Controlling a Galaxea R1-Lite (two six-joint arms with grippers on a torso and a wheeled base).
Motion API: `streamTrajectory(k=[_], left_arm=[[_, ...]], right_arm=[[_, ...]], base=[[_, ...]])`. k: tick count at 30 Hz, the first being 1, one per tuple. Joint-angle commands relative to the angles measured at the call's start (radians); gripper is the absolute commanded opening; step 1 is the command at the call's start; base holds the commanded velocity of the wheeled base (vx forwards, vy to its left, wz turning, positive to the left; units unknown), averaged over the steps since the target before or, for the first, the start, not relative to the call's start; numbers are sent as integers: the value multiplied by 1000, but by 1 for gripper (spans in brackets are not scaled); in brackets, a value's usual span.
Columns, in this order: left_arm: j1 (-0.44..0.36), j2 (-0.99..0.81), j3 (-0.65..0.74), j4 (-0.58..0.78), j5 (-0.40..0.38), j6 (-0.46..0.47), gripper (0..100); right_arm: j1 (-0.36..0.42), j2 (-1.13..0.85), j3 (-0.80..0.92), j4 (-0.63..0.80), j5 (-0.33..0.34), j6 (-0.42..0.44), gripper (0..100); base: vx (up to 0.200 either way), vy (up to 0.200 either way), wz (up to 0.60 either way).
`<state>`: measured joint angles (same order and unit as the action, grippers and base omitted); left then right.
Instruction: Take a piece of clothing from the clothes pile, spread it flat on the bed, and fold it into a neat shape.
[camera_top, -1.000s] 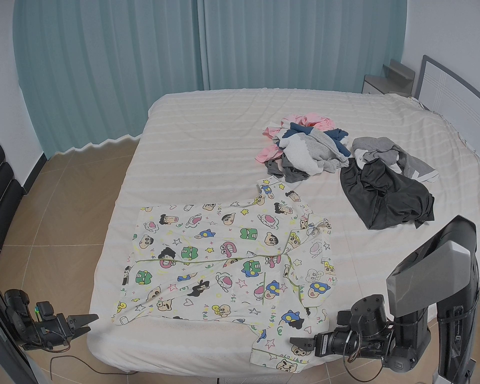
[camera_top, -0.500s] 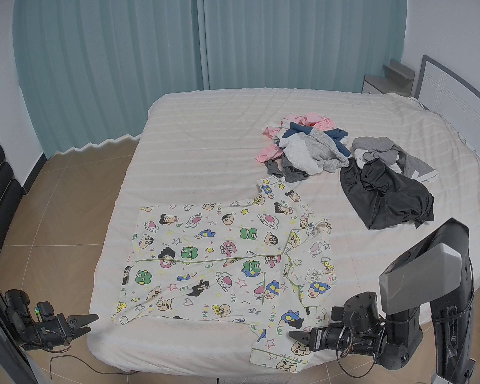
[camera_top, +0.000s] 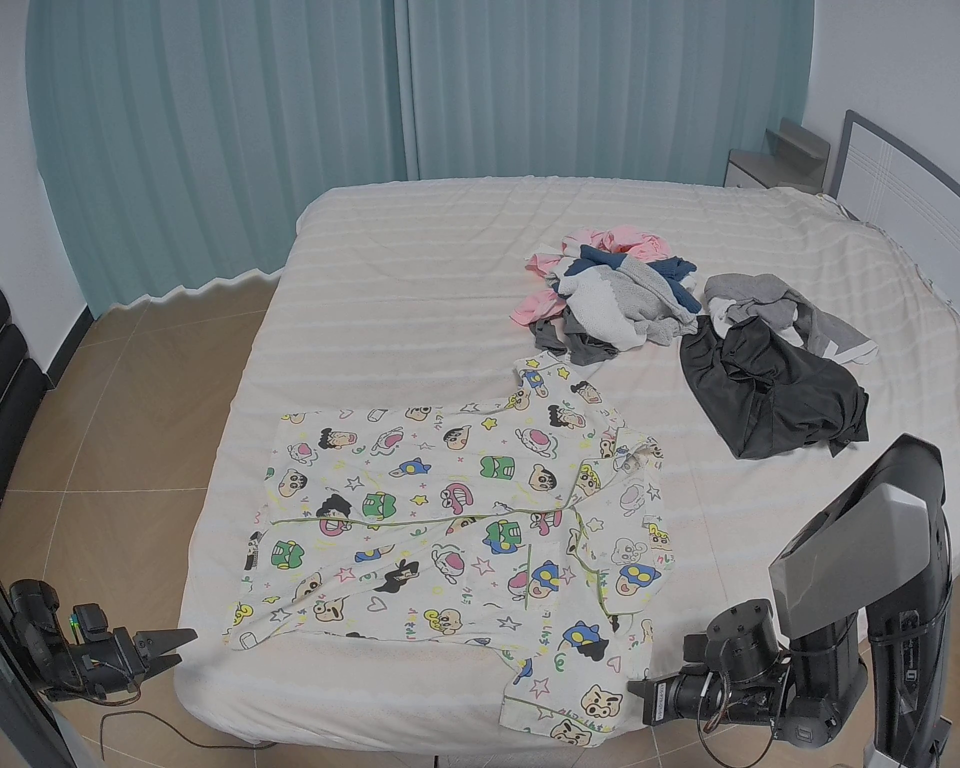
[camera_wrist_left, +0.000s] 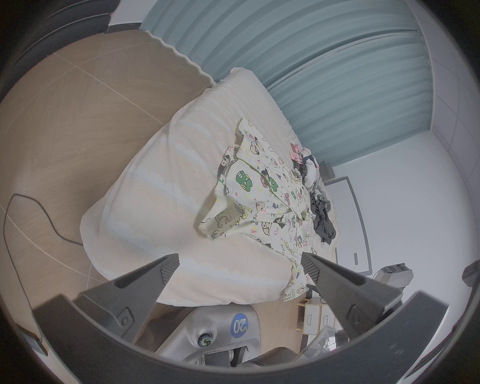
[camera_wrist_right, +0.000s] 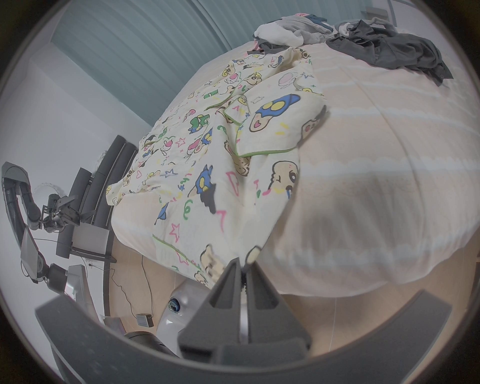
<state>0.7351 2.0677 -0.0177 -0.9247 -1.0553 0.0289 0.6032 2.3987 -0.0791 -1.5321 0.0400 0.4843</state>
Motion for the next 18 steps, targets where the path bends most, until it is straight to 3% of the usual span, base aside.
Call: streamTrajectory(k=[1,6,16,17,18], left_arm=[[1,0,8,0,0,0,100],[0,0,8,0,0,0,100],[1,0,8,0,0,0,100],[1,0,8,0,0,0,100],[0,0,8,0,0,0,100]], right_arm=[[-22,-43,44,0,-3,-1,0],[-57,-66,76,0,-3,0,0],[-31,-53,25,0,8,27,0],[-31,-53,25,0,8,27,100],[-17,-53,21,0,6,31,100]], base=[[0,0,0],[0,0,0],[0,0,0],[0,0,0],[0,0,0]])
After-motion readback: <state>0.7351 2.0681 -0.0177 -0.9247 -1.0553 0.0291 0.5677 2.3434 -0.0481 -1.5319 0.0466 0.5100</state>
